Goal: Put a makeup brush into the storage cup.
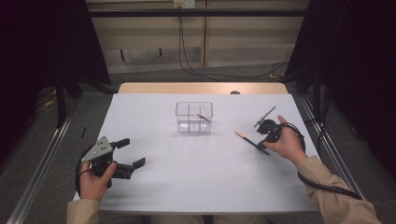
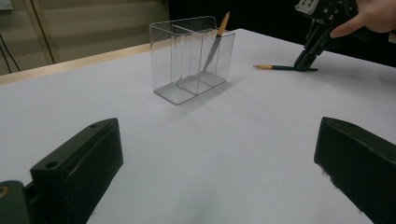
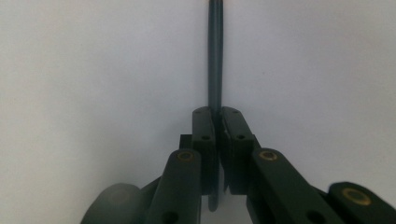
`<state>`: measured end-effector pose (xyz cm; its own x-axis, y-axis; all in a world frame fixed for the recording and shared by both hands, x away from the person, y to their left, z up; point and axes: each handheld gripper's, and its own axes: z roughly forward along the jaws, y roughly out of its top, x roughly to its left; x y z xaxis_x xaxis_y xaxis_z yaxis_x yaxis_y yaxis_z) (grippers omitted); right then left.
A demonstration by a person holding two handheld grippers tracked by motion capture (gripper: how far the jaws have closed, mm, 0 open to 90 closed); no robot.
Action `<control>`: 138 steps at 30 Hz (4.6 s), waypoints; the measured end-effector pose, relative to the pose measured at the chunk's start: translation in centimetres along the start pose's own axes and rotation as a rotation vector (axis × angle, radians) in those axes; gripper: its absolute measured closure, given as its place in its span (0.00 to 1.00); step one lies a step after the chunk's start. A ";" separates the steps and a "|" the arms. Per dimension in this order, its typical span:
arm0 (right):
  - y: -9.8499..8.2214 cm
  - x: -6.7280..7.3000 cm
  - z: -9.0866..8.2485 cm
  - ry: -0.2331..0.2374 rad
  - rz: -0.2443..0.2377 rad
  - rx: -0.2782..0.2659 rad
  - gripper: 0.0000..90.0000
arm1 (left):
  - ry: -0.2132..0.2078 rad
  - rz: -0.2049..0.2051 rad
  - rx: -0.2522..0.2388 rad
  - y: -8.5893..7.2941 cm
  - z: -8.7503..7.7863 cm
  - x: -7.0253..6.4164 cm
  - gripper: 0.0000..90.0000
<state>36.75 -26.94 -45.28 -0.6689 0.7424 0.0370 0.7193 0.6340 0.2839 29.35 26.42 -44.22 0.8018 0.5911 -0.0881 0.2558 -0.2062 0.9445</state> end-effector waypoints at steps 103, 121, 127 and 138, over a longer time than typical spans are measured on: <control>-0.9 7.0 -3.1 0.350 -0.082 -0.901 0.94 | -0.095 -0.045 -0.032 1.7 4.3 -0.7 0.01; 0.2 8.4 -2.8 0.379 -0.107 -0.913 0.94 | -0.130 -0.037 -0.024 2.1 6.1 -1.2 0.01; 0.6 9.1 -2.5 0.394 -0.118 -0.912 0.94 | -0.134 -0.040 -0.023 2.1 6.1 -1.2 0.01; 0.9 9.6 -2.2 0.405 -0.124 -0.909 0.94 | -0.145 -0.038 -0.025 2.2 6.2 -1.3 0.01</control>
<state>30.59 -19.70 -42.55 -0.8645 0.4453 0.2332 0.3373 0.1700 0.9259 32.27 20.34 -43.96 0.8618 0.4791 -0.1665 0.2751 -0.1658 0.9470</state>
